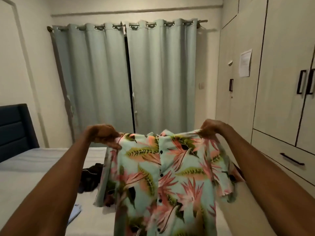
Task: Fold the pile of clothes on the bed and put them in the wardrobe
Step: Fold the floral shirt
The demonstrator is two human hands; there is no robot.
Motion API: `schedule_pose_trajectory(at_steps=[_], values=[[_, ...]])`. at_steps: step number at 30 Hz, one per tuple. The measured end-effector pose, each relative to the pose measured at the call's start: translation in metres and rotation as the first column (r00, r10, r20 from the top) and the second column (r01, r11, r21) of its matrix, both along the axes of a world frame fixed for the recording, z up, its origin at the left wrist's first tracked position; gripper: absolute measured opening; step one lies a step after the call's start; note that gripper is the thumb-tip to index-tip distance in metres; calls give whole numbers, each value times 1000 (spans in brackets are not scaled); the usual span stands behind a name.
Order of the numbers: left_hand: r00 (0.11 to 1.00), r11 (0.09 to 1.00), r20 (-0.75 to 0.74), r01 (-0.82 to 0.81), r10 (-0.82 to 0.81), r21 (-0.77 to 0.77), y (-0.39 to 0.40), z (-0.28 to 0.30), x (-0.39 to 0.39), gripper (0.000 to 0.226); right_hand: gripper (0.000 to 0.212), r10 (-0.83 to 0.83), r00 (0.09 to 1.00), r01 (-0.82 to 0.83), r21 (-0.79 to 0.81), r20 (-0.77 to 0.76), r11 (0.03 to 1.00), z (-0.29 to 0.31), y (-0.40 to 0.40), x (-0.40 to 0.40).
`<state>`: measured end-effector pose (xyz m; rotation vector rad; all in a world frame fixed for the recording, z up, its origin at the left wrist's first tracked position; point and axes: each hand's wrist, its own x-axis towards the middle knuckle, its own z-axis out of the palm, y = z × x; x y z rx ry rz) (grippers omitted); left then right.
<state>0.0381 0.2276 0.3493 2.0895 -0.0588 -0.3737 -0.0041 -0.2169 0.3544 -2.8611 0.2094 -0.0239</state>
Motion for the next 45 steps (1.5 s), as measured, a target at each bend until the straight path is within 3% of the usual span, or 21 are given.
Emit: schedule_pose_trajectory(at_steps=[2, 4, 6, 8, 11, 17, 19, 23, 29, 34, 37, 42, 44, 45], values=[[965, 993, 245, -106, 89, 55, -18, -13, 44, 17, 21, -113, 966, 123, -27, 234, 992, -9, 3, 43], [811, 966, 553, -254, 189, 42, -41, -17, 70, 20, 22, -195, 871, 187, 61, 452, 980, -7, 4, 76], [648, 955, 709, -266, 276, -128, -61, -16, 92, 18, 29, -243, 746, 105, 250, 620, 962, 7, 7, 105], [558, 934, 750, -196, 356, -298, -72, -13, 111, 12, 33, -281, 617, -32, 380, 735, 924, 23, 12, 124], [502, 917, 777, -94, 379, -387, -75, -10, 128, 14, 42, -281, 477, -186, 409, 833, 893, 34, 12, 141], [468, 927, 802, -147, 372, -345, -71, -26, 112, 25, 40, -241, 439, -215, 362, 865, 907, 25, 8, 111], [472, 932, 804, -166, 362, -323, -72, -35, 93, 27, 37, -253, 452, -178, 365, 855, 914, 14, 7, 89], [537, 941, 774, -224, 336, -253, -70, -74, 38, 25, 43, -230, 579, -60, 322, 783, 945, -35, 1, 34], [705, 968, 680, -248, 200, -27, -52, -203, -67, 9, 29, -256, 787, 84, 314, 561, 946, -173, -2, -60], [820, 974, 572, -113, -20, 196, -34, -310, -147, 16, 32, -293, 842, 142, 339, 453, 930, -289, 6, -155], [891, 955, 437, -17, -120, 296, -27, -361, -189, 6, 37, -302, 898, 210, 291, 321, 933, -354, 9, -205], [927, 908, 279, 124, -250, 401, -23, -422, -227, 19, 37, -345, 914, 274, 302, 213, 913, -426, 20, -270], [919, 854, 260, 134, -298, 503, -23, -440, -243, 6, 39, -345, 924, 297, 260, 166, 919, -450, 25, -288], [917, 807, 249, 118, -313, 578, -22, -449, -253, 14, 40, -340, 930, 299, 255, 139, 920, -460, 29, -299]])
